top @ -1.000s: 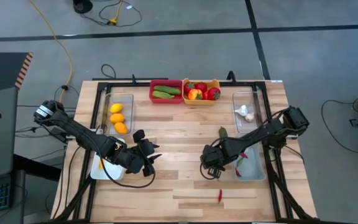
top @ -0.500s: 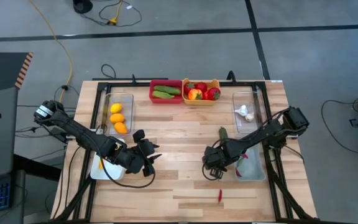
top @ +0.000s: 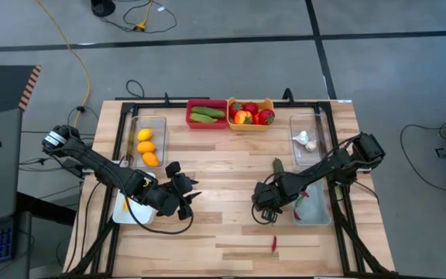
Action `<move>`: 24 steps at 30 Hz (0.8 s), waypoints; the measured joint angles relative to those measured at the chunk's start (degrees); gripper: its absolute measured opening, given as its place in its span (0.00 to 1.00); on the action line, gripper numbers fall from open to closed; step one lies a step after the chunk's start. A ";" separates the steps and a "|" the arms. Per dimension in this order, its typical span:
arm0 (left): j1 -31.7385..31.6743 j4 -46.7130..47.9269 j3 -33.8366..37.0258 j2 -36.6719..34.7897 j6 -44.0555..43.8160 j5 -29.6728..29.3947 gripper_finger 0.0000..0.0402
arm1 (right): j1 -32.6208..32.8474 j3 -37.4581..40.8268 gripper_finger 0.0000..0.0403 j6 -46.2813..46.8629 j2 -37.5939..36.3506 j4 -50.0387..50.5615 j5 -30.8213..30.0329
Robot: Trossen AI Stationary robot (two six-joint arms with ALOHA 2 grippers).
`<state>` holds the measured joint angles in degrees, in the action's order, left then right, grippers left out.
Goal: Sort produce into baskets
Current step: Put the green chili pepper into the gray bin
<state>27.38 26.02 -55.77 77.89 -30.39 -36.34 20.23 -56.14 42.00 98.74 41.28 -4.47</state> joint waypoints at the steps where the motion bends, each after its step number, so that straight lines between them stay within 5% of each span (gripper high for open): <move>1: 0.00 0.00 0.00 0.02 0.00 0.00 0.39 | 0.00 0.01 0.22 0.00 0.00 0.00 0.00; 10: 0.00 0.00 0.02 0.00 0.02 -0.02 0.39 | 0.00 -2.06 0.22 -0.16 -0.11 1.52 2.94; 24: 0.00 0.00 0.02 0.02 0.01 0.09 0.39 | 3.12 -20.44 0.22 -5.03 -0.20 19.38 5.99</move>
<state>27.38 26.02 -55.75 77.91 -30.38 -36.25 23.35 -76.58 36.97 98.54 60.66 1.52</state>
